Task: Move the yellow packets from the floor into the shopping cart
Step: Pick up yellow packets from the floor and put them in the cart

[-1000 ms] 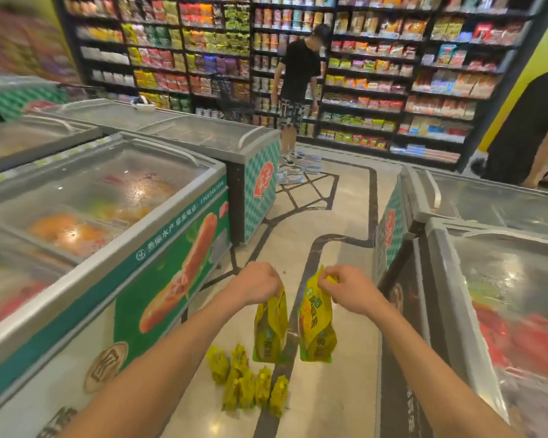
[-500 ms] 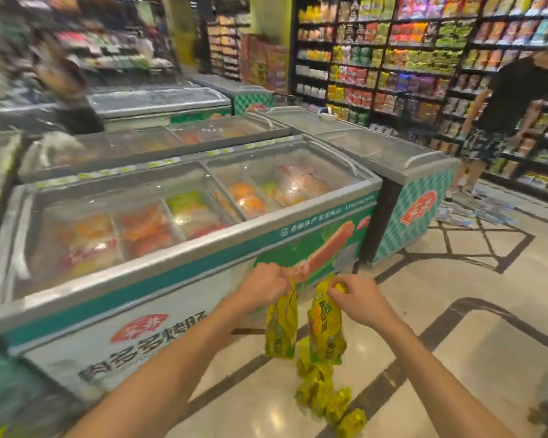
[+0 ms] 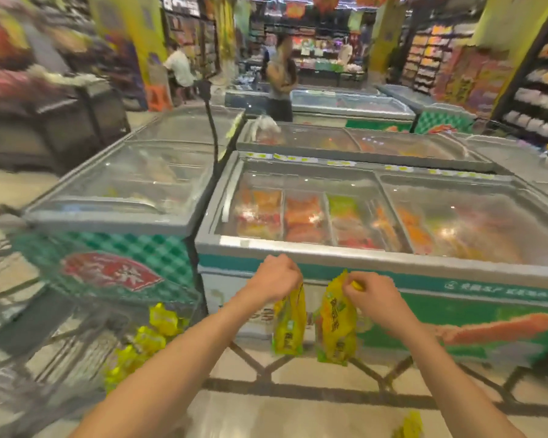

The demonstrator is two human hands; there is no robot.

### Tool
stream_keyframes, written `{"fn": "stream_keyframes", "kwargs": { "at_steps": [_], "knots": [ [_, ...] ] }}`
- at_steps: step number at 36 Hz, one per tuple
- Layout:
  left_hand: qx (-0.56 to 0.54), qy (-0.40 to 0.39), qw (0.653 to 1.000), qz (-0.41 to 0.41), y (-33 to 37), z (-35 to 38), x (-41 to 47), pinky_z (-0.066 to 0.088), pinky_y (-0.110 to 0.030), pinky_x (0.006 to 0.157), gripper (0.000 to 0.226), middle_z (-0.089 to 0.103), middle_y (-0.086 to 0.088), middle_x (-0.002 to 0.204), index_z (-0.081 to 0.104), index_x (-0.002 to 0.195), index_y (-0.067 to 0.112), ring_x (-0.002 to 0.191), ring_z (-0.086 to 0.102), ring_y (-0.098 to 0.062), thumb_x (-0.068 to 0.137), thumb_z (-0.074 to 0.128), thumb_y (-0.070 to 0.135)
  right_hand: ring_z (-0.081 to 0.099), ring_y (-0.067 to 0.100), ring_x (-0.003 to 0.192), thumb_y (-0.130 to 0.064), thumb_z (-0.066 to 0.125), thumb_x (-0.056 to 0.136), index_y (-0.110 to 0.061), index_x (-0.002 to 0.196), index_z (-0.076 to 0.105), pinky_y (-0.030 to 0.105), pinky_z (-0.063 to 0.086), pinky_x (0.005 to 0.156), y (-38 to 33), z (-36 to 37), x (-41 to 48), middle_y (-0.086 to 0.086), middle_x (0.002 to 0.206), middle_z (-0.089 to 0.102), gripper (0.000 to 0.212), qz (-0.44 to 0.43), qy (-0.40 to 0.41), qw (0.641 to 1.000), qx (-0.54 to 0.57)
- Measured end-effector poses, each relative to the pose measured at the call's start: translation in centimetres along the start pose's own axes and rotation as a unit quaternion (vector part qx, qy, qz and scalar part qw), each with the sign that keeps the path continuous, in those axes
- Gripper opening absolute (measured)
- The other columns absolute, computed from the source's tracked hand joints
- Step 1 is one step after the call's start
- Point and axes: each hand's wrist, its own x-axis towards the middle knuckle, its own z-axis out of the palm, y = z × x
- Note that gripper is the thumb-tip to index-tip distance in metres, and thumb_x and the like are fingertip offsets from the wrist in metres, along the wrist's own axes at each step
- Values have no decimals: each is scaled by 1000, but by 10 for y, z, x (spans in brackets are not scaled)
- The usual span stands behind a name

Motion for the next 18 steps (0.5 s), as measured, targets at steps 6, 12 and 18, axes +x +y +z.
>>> {"fn": "stream_keyframes", "kwargs": {
  "at_steps": [6, 12, 18],
  "knots": [
    [-24, 56, 997, -48, -94, -65, 14, 55, -44, 73, 23, 71, -17, 80, 74, 76, 3, 80, 65, -34, 75, 56, 16, 54, 13, 58, -24, 57, 85, -31, 64, 60, 22, 36, 53, -84, 53, 62, 1, 60, 61, 23, -78, -31, 996, -14],
    [-17, 132, 985, -110, -176, -123, 8, 54, -39, 66, 20, 70, -20, 73, 73, 77, 4, 72, 65, -36, 75, 59, 18, 56, 13, 62, -22, 57, 87, -25, 70, 64, 18, 31, 51, -163, 105, 113, -1, 63, 63, 19, -153, -70, 986, -9],
    [-43, 179, 965, -186, -246, -171, -11, 53, -39, 61, 21, 57, -7, 59, 70, 70, 1, 54, 45, -22, 74, 56, 15, 63, 20, 73, -23, 60, 86, -27, 84, 69, 34, 46, 68, -241, 158, 154, 0, 78, 70, 10, -235, -130, 963, -32]
  ]
}}
